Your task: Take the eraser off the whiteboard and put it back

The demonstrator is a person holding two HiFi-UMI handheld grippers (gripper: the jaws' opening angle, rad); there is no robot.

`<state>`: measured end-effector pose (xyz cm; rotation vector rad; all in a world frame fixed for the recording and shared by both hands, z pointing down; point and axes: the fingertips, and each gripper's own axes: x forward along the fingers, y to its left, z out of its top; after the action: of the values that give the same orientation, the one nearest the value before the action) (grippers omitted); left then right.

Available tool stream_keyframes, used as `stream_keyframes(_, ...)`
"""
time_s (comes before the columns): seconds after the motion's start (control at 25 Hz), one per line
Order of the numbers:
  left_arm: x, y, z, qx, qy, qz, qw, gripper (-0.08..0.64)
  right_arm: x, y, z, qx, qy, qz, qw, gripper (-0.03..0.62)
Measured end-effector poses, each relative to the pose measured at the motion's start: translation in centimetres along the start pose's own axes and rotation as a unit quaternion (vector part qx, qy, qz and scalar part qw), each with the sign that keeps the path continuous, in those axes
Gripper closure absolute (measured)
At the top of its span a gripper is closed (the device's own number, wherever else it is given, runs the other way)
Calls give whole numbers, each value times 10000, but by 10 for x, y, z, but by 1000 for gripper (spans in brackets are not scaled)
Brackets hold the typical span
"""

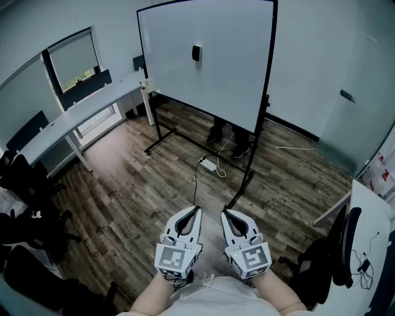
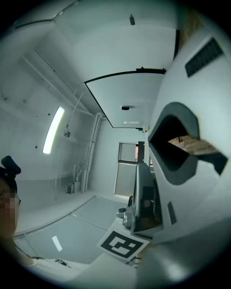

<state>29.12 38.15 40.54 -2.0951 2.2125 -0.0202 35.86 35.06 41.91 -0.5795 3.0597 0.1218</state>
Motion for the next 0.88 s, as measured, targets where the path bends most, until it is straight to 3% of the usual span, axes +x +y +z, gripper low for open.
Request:
stream_keyframes(0.2,-2,7,-12,-120,72,-26,9999,543,4,3,-4,2,50,-25,10000,566)
stream_keyframes(0.44,-9,13,-22,-188,98,-56,9998,543,4,5,-15,350,58,-189,9992,566)
stream_keyframes(0.88,-30,56,-38,-301,272,-126,9991,543,31,37,-35,318,318,-419,9981,566)
